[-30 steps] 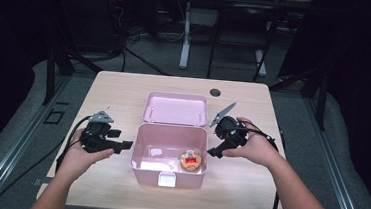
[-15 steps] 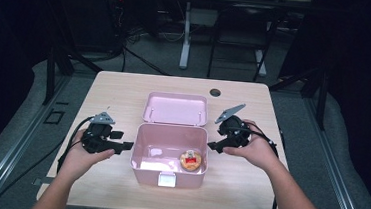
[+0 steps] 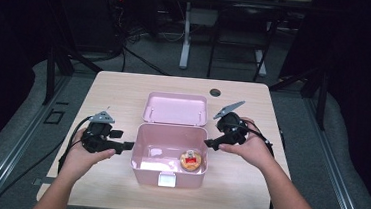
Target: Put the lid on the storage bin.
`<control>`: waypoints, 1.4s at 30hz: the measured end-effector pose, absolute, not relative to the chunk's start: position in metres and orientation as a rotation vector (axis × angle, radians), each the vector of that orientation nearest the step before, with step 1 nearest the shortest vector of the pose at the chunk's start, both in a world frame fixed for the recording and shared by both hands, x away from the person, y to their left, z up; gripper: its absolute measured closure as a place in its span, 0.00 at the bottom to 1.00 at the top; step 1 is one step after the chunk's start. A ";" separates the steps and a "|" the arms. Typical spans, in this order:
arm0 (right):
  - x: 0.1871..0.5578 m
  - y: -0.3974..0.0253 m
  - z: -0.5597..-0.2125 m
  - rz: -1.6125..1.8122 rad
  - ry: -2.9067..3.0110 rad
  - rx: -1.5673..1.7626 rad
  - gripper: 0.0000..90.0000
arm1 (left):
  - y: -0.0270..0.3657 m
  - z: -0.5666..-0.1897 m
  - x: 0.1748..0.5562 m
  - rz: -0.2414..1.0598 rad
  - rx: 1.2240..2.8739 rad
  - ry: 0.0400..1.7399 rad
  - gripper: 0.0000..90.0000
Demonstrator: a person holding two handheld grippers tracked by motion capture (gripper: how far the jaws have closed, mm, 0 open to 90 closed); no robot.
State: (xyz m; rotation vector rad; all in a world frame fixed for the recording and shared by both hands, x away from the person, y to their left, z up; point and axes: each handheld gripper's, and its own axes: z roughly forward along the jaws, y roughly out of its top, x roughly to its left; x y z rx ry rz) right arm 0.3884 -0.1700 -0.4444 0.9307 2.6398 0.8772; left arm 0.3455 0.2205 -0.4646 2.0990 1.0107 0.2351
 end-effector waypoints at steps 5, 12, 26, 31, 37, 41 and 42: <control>0.390 -0.169 -0.444 0.895 2.625 0.949 0.28 | 0.221 -0.462 0.345 0.235 2.088 0.984 0.39; 0.397 -0.169 -0.445 0.917 2.595 0.941 0.33 | 0.218 -0.461 0.343 0.229 2.079 0.949 0.48; 0.410 -0.163 -0.453 0.990 2.504 0.984 0.43 | 0.210 -0.462 0.340 0.251 2.092 0.905 0.50; 0.414 -0.160 -0.457 0.998 2.500 0.998 0.46 | 0.210 -0.464 0.340 0.258 2.091 0.905 0.53; 0.421 -0.158 -0.460 1.002 2.510 1.021 0.46 | 0.210 -0.464 0.340 0.261 2.091 0.909 0.55; 0.427 -0.159 -0.459 1.020 2.510 1.043 0.46 | 0.210 -0.465 0.341 0.253 2.092 0.913 0.55; 0.428 -0.159 -0.459 1.027 2.511 1.045 0.46 | 0.210 -0.465 0.341 0.252 2.093 0.913 0.56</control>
